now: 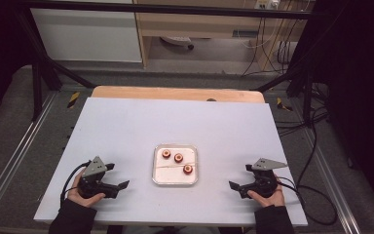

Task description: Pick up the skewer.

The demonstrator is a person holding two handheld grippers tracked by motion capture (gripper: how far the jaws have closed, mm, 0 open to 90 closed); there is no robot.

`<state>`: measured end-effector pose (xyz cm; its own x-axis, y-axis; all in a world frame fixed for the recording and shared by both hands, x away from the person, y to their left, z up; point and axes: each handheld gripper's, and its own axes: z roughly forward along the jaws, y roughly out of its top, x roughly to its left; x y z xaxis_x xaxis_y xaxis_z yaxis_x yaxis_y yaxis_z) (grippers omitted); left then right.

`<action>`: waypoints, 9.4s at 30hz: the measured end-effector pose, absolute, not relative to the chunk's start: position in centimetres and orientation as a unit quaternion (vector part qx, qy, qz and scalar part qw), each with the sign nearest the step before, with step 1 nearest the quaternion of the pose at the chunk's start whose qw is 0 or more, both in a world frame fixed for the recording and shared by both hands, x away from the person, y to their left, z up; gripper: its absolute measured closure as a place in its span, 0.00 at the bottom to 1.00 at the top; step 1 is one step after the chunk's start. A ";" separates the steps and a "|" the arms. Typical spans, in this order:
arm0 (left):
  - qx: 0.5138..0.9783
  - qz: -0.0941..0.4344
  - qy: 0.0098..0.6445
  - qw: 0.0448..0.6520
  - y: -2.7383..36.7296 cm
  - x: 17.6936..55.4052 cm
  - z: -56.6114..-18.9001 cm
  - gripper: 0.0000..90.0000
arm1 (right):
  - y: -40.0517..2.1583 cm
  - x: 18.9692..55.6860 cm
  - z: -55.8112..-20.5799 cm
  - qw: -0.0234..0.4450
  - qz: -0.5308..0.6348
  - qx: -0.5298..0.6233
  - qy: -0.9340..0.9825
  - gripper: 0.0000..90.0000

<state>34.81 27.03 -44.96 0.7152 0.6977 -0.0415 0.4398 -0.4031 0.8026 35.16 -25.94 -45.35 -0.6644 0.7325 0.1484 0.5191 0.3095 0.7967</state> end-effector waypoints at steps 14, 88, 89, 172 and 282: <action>0.825 0.150 0.345 0.422 26.4 34.7 -44.7 0.12 | -26.0 35.1 -45.2 0.124 0.441 0.390 0.799 0.01; 0.857 0.117 0.343 0.367 14.7 39.6 -44.5 1.00 | -25.7 35.1 -45.3 0.124 0.437 0.386 0.803 0.01; 0.857 0.117 0.343 0.367 14.7 39.6 -44.5 1.00 | -25.7 35.1 -45.3 0.124 0.437 0.386 0.803 0.01; 0.893 0.108 0.216 0.379 11.6 37.3 -40.8 0.98 | -21.7 34.7 -43.6 0.194 0.380 0.312 0.849 0.03; 0.963 0.055 0.168 0.205 1.3 37.0 -39.7 0.99 | -14.5 32.9 -42.2 0.409 0.122 -0.175 0.887 0.90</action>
